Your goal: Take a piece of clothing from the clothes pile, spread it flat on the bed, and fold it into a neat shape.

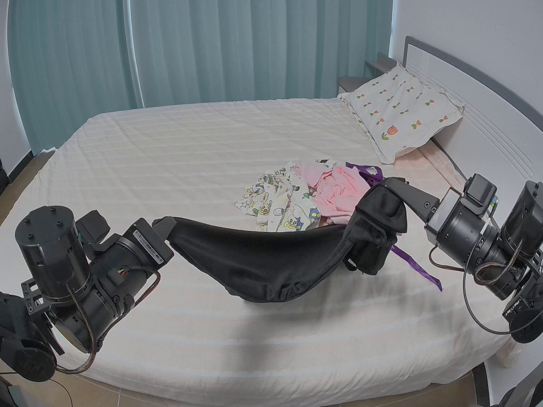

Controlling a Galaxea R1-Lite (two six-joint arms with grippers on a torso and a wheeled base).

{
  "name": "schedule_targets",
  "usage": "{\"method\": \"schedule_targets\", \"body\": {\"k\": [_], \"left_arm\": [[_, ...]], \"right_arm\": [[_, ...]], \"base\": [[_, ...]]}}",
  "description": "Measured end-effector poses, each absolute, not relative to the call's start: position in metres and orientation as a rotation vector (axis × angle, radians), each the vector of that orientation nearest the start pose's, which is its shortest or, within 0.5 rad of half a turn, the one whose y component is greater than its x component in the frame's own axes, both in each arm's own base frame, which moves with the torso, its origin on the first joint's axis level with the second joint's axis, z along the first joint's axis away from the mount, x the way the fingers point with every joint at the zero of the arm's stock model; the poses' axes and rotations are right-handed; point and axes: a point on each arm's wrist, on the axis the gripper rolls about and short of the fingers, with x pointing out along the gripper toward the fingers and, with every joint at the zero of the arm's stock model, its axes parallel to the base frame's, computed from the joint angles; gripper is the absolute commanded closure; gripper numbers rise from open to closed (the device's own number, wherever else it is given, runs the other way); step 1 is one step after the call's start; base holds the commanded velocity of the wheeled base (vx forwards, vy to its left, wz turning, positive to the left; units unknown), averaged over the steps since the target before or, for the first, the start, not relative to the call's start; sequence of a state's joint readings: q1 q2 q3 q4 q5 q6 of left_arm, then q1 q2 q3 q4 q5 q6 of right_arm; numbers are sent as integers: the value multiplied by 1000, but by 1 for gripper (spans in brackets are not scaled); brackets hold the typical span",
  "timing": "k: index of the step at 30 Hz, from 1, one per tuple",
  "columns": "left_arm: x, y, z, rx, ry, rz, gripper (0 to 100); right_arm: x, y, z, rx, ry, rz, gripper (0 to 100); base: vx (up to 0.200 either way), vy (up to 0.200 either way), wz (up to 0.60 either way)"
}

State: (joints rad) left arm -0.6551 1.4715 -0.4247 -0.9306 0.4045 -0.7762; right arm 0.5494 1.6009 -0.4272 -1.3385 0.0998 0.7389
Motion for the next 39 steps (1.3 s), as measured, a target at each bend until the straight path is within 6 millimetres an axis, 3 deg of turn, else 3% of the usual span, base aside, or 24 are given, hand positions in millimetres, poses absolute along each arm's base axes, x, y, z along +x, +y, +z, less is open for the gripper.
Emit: {"method": "schedule_targets", "body": {"k": [20, 39], "left_arm": [[178, -125, 179, -707, 157, -186, 100], [170, -118, 178, -709, 157, -182, 100]], "right_arm": [[210, 142, 192, 746, 74, 664, 100], [205, 139, 195, 750, 63, 672, 100]], "base": [[0, 200, 0], [0, 200, 0]]}}
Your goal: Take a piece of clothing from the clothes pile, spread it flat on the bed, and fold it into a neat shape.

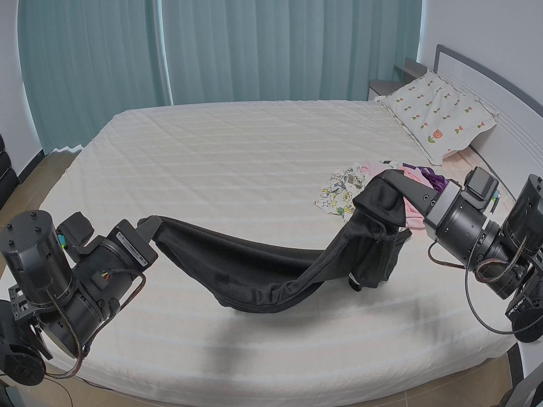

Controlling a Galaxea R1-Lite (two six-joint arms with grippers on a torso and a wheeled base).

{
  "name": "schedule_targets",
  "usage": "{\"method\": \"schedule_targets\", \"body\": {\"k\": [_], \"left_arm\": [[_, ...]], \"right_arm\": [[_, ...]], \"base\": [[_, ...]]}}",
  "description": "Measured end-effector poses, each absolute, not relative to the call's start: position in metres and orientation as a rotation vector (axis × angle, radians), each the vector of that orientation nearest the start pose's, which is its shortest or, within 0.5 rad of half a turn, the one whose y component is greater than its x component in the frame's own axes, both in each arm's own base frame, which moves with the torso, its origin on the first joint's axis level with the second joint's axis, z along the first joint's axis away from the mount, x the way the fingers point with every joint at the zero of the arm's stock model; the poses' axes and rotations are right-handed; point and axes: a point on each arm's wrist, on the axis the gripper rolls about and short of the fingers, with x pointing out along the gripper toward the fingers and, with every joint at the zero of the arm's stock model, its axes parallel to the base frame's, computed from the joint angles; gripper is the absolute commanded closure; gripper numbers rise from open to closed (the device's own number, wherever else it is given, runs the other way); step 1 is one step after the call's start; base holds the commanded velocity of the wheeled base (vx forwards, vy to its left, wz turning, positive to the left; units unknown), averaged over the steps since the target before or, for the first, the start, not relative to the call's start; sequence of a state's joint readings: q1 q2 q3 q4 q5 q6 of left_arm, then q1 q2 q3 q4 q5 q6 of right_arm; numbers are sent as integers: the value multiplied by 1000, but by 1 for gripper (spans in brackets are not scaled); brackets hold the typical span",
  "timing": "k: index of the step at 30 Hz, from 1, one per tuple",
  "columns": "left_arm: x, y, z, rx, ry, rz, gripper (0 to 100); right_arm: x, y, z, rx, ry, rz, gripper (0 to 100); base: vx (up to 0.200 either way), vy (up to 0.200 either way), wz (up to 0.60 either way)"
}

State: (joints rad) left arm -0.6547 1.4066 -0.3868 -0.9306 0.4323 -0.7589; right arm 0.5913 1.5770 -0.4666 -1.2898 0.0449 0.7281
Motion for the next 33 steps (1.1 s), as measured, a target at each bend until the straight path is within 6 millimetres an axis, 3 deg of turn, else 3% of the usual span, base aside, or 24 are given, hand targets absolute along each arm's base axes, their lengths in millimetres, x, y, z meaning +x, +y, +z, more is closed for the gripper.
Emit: {"method": "schedule_targets", "body": {"k": [3, 15, 25, 33], "left_arm": [[169, -118, 178, -710, 155, -183, 100], [166, -116, 172, -702, 176, -175, 100], [164, -114, 166, -694, 197, -170, 100], [157, -110, 165, -696, 193, -176, 100]], "right_arm": [[205, 138, 196, 753, 62, 669, 100], [205, 128, 186, 746, 88, 624, 100], [198, 121, 176, 738, 124, 600, 100], [179, 112, 179, 742, 116, 619, 100]], "base": [[0, 200, 0], [0, 0, 0], [-200, 0, 0], [-200, 0, 0]]}}
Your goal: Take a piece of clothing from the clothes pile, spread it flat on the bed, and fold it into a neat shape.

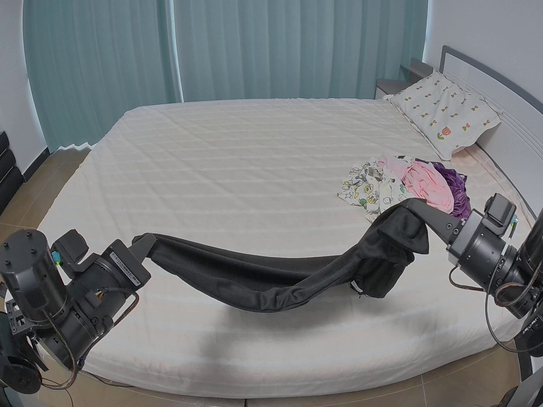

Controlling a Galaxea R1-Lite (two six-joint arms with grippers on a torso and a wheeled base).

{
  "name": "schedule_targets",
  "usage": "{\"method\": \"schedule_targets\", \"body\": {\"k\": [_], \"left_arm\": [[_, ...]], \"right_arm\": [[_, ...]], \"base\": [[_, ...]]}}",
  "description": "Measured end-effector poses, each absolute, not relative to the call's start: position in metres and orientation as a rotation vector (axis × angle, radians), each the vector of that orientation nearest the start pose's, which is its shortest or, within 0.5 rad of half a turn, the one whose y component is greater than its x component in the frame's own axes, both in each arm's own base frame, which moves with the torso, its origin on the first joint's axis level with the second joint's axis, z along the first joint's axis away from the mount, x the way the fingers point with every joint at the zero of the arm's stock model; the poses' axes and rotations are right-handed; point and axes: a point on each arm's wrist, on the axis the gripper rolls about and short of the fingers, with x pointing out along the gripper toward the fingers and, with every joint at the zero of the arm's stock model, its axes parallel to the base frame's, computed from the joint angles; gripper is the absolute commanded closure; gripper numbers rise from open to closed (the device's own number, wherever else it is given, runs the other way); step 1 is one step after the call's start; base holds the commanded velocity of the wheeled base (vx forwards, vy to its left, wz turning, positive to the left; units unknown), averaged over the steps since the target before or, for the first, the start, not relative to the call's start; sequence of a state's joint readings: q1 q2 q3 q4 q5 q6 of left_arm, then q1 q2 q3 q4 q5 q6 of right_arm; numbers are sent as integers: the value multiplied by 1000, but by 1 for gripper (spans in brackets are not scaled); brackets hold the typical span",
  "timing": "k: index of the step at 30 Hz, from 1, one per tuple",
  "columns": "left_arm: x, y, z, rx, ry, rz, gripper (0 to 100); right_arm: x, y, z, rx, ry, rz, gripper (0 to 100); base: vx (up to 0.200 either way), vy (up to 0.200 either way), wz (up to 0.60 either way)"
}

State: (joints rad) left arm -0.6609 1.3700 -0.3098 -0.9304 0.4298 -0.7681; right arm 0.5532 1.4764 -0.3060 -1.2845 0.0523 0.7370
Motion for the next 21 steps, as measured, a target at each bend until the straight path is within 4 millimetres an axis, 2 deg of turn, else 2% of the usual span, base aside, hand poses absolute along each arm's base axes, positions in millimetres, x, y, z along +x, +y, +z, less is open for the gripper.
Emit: {"method": "schedule_targets", "body": {"k": [12, 16, 21], "left_arm": [[133, -93, 180, -741, 122, -211, 100], [125, -86, 194, -758, 91, -224, 100], [118, -80, 222, -785, 45, -236, 100]], "right_arm": [[130, 92, 206, 773, 24, 711, 100], [116, 84, 231, 798, -58, 750, 100], [108, 78, 265, 860, -181, 788, 100]], "base": [[-200, 0, 0], [0, 0, 0], [0, 0, 0]]}}
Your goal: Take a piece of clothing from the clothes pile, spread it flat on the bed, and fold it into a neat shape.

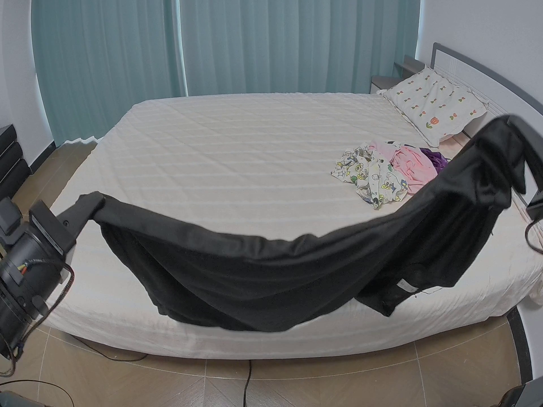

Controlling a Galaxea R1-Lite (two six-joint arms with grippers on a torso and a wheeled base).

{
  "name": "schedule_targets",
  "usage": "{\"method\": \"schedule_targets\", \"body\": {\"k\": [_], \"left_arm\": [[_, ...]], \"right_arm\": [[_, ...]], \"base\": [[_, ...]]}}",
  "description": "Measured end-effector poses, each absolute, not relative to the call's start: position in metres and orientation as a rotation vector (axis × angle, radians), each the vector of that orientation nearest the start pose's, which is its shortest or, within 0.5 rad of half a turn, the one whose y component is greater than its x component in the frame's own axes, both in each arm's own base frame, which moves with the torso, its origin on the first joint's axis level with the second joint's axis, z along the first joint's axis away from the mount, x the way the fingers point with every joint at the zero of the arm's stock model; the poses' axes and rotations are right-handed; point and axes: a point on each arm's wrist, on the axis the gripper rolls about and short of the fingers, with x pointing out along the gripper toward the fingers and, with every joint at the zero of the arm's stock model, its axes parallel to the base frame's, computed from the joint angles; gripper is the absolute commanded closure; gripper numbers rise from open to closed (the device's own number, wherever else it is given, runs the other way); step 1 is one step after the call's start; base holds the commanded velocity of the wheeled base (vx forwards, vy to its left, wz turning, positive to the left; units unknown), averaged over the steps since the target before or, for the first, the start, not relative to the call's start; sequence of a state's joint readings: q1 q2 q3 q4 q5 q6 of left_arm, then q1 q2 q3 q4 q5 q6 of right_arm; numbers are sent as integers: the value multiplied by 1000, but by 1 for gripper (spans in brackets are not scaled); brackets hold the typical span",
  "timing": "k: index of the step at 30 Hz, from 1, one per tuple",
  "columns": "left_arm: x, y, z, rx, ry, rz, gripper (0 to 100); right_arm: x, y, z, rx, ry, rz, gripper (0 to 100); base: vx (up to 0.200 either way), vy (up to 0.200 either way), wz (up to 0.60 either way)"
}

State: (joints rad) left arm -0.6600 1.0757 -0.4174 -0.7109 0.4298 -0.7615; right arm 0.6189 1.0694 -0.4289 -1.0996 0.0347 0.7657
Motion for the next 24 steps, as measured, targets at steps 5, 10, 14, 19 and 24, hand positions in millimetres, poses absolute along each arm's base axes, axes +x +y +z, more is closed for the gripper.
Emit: {"method": "schedule_targets", "body": {"k": [5, 10, 14, 19, 24], "left_arm": [[115, -72, 240, -812, -11, -229, 100], [126, -71, 244, -812, -26, -183, 100], [142, -75, 240, -796, 2, -144, 100], [167, -82, 232, -780, 55, -113, 100], [195, -89, 224, -790, 101, -75, 100]], "right_arm": [[113, 79, 288, 922, -248, 775, 100], [134, 82, 299, 905, -250, 768, 100], [162, 81, 300, 871, -230, 737, 100], [199, 83, 294, 852, -193, 680, 100], [235, 88, 285, 845, -158, 631, 100]], "base": [[0, 0, 0], [0, 0, 0], [0, 0, 0], [0, 0, 0], [0, 0, 0]]}}
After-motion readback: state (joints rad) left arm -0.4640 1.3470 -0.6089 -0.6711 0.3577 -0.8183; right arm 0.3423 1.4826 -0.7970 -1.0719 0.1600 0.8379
